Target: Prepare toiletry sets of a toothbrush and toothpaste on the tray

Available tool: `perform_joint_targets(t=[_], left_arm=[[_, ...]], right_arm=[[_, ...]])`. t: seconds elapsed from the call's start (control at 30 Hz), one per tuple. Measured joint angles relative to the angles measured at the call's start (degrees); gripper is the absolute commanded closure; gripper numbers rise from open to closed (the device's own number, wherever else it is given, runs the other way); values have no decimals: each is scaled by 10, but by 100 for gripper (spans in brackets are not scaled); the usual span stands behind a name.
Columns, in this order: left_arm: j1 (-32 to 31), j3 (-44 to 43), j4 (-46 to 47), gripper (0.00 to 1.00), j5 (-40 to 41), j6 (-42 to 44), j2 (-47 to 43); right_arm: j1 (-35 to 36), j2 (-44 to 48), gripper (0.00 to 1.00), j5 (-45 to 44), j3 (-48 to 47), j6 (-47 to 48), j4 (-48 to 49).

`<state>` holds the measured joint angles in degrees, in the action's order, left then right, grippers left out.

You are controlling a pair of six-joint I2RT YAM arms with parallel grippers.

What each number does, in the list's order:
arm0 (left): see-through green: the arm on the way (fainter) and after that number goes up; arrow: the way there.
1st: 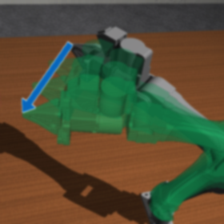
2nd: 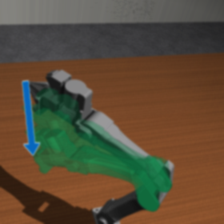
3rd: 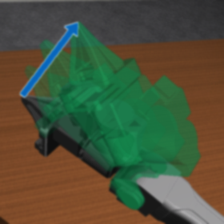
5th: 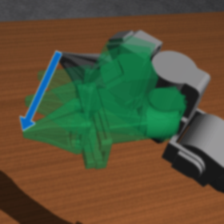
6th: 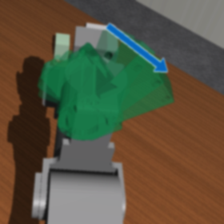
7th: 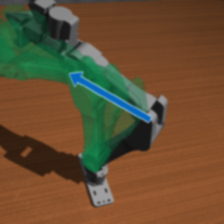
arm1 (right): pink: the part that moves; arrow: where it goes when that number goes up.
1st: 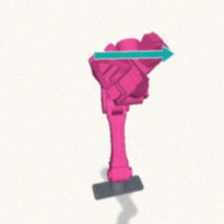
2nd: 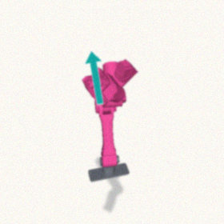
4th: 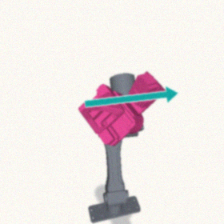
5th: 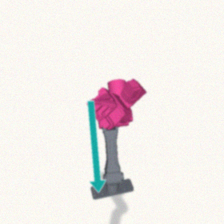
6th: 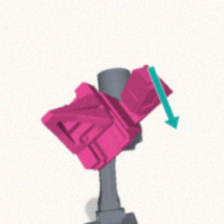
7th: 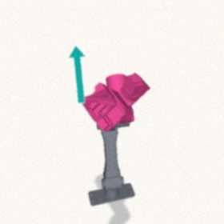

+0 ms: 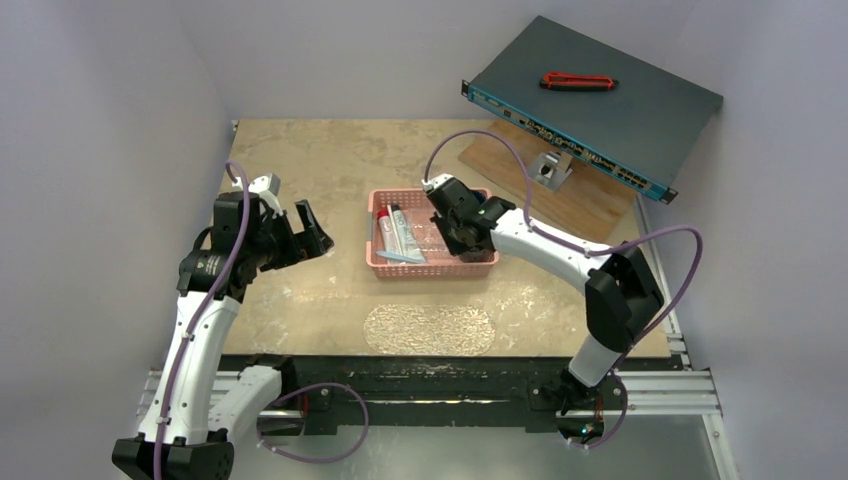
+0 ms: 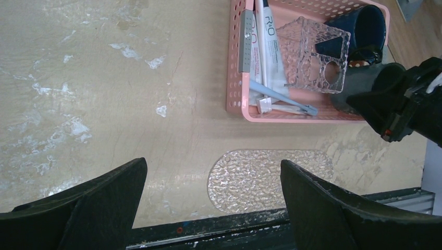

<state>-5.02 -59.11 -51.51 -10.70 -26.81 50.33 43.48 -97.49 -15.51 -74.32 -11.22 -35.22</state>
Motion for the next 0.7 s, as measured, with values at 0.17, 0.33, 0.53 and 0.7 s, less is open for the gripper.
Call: perform_joint_targets(t=[0.17, 0.33, 0.53, 0.7], left_arm=[[0, 0, 0, 1, 0, 0, 0], [0, 0, 0, 0, 0, 0, -1], [0, 0, 0, 1, 0, 0, -3], [0, 0, 0, 1, -1, 0, -6]], right_arm=[[0, 34, 100, -7, -20, 7, -27], [0, 63, 100, -10, -33, 19, -44], [24, 112, 100, 3, -34, 42, -60], [96, 155, 100, 17, -34, 64, -59]])
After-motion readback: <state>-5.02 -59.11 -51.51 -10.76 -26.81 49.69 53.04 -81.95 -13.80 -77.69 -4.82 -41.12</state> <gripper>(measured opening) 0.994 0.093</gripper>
